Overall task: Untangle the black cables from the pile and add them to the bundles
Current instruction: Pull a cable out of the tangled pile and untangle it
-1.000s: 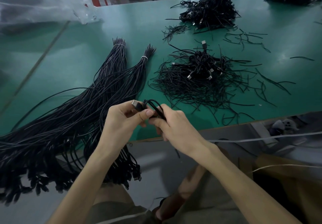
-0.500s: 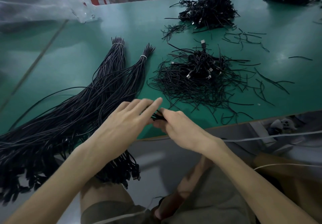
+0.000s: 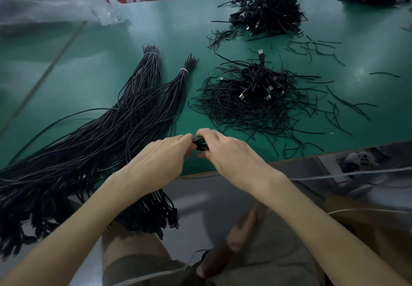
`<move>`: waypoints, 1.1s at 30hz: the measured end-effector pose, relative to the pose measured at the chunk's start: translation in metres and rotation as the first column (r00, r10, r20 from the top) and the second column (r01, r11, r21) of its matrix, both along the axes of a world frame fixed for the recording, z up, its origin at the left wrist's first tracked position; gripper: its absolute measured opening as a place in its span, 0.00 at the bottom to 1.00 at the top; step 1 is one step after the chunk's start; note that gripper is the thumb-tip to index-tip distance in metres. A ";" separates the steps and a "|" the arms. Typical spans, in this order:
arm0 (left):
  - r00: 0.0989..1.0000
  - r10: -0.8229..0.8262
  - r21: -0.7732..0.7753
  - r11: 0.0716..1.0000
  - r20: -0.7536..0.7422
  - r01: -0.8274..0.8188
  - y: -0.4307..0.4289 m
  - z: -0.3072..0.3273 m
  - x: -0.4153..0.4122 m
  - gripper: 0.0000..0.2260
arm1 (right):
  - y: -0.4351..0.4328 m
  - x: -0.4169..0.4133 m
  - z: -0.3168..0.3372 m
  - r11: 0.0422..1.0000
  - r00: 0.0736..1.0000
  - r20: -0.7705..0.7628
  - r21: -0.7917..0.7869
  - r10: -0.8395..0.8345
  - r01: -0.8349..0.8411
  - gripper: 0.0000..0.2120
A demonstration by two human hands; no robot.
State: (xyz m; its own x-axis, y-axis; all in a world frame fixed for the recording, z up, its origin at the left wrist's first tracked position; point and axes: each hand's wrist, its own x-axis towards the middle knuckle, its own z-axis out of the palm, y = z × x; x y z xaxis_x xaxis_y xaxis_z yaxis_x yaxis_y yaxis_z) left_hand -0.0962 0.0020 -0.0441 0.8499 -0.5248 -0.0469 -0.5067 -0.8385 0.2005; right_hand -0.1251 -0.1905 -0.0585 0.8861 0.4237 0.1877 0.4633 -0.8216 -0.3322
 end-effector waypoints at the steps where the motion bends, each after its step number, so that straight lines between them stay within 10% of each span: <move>1: 0.999 0.020 0.001 1.000 -0.035 -0.020 0.000 0.003 0.001 0.07 | 0.001 -0.001 -0.002 0.999 0.998 0.062 -0.038 0.012 -0.009 0.14; 12: 0.787 -0.194 -0.432 0.896 -0.586 -0.100 0.004 0.014 0.013 0.19 | 0.001 0.004 -0.011 0.997 0.932 0.357 0.015 0.061 -0.071 0.04; 19: 0.928 0.157 -0.571 0.749 -0.339 -0.336 -0.009 -0.014 0.040 0.20 | 0.006 0.028 -0.015 0.949 0.849 0.439 0.028 -0.293 0.313 0.26; 24: 0.851 0.296 -0.725 0.447 -0.433 -0.524 -0.023 -0.027 0.061 0.20 | 0.005 0.045 -0.019 0.845 0.826 0.181 0.107 -0.534 0.524 0.16; 33: 0.892 0.298 -0.784 0.435 -0.339 -0.443 -0.036 -0.050 0.061 0.20 | 0.002 0.047 -0.043 0.827 0.830 0.067 0.160 -0.554 0.539 0.09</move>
State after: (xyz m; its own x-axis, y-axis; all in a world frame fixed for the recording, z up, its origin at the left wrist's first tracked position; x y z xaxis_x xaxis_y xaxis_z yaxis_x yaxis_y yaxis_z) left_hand -0.0356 -0.0342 -0.0938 0.9950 -0.0149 0.0983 -0.0974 -0.3455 0.9334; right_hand -0.0776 -0.1881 -0.1013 0.9366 -0.1588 0.3124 -0.0105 -0.9039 -0.4277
